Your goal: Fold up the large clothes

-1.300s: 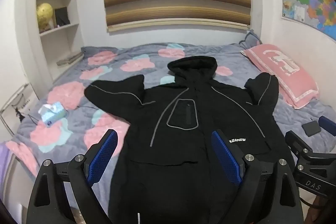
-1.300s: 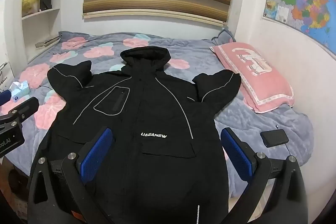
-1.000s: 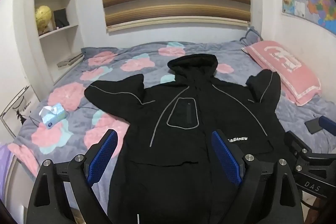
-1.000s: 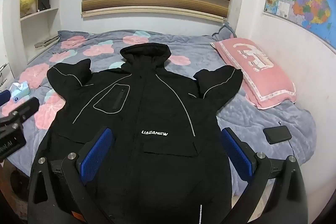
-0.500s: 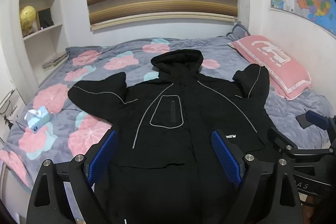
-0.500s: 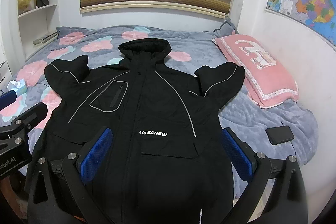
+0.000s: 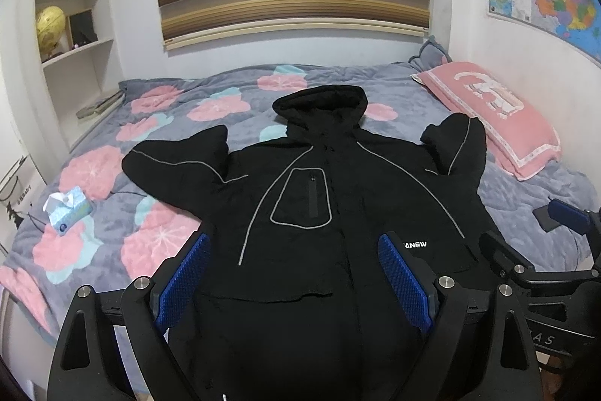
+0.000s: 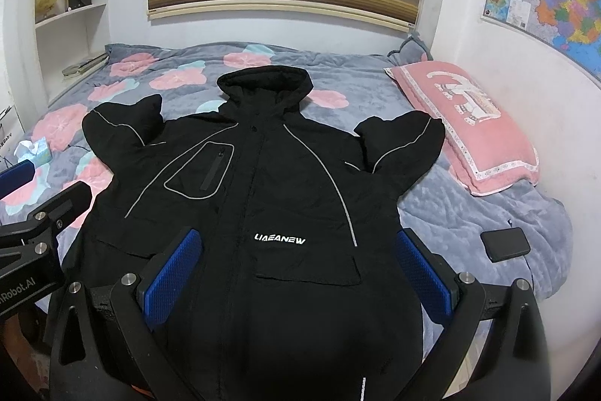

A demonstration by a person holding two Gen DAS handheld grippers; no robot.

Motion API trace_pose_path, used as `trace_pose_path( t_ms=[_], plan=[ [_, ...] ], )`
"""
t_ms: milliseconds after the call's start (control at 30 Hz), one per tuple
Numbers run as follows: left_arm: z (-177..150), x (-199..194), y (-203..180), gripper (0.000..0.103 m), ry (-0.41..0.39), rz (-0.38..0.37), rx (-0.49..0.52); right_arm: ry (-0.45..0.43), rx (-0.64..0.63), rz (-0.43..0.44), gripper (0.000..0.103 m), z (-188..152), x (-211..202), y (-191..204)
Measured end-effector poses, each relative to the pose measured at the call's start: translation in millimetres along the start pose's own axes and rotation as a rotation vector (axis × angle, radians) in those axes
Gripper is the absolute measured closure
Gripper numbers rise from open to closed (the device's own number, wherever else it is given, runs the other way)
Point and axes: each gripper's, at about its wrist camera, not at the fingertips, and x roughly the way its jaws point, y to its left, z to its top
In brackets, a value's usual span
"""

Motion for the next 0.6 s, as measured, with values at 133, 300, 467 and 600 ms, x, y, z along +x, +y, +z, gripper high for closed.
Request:
trace_pose_path(
  t_ms=[133,300,467,600],
  plan=[
    [0.2,0.2,0.0,0.011,0.000,-0.002,0.002,-0.004,0.001,0.002,0.000,0.2,-0.7,0.2],
    [-0.5,0.6,-2.0,0.011,0.002,-0.002,0.006,-0.005,0.000,0.002,0.000,0.9,-0.4,-0.5],
    [-1.8,0.2,-2.8,0.011,0.002,-0.002,0.008,-0.004,0.003,0.004,0.000,0.4,-0.3,-0.6],
    [-0.2,3.3,-4.2,0.011,0.008,0.002,0.009,0.007,0.004,0.009,0.000,0.7,1.4,-0.3]
  ],
)
